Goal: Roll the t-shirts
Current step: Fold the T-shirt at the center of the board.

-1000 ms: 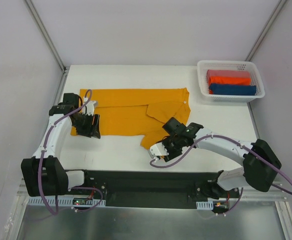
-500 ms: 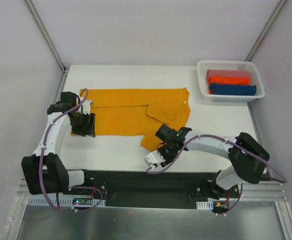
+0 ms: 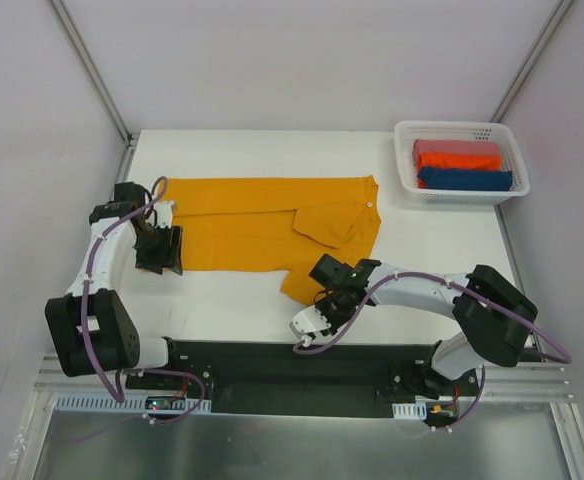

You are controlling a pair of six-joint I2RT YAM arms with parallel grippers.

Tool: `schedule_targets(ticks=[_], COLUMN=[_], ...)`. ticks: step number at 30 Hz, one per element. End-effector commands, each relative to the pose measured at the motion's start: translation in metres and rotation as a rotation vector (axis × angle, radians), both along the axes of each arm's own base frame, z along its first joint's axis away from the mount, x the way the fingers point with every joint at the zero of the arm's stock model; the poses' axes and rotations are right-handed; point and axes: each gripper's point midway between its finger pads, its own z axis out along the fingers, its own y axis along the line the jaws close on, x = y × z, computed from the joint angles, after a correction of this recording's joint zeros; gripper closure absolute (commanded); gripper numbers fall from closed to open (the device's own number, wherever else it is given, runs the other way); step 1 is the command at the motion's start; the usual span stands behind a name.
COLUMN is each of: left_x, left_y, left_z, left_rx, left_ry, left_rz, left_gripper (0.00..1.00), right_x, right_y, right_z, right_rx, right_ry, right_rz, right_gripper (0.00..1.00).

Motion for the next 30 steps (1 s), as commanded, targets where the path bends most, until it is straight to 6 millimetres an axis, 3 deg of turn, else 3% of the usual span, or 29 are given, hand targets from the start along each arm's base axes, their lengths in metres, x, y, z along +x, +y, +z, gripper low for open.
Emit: schedule_targets(ticks=[1, 4, 8, 13, 17, 22, 30], left_x=[0.006, 0.009, 0.015, 0.028, 0.035, 0.05, 0.053], left_y=[0.025, 0.036, 0.057, 0.064, 0.069, 0.086, 0.109], left_z=[0.003, -0.003, -0.007, -0.011, -0.021, -0.034, -0.046], left_rx=[0.017, -0.016, -0.092, -0.132, -0.155, -0.148, -0.055], left_ry=[0.018, 0.047, 0.075, 0.095, 0.139, 0.182, 0.236], left_rz=[0.075, 0.134, 0.251, 0.283, 0.326, 0.368, 0.364], left_gripper=[0.46, 0.47, 0.48, 0.48, 0.48, 0.52, 0.55], right_x=[-0.002, 0.006, 0.018, 0.025, 0.028, 0.021, 0.027], right_y=[-0.009, -0.009, -0.007, -0.006, -0.005, -0.011, -0.014], right_z=[-0.02, -0.019, 0.001, 0.026, 0.031, 0.031, 0.029], right_rx=[-0.032, -0.018, 0.019, 0.051, 0.038, 0.001, -0.019], right_ry=[-0.027, -0.055, -0.059, -0.019, 0.0, 0.039, 0.098], right_rz=[0.003, -0.031, -0.16, -0.325, -0.439, -0.449, -0.531], right_gripper=[0.84, 0.99, 0.99, 0.99, 0.99, 0.99, 0.99])
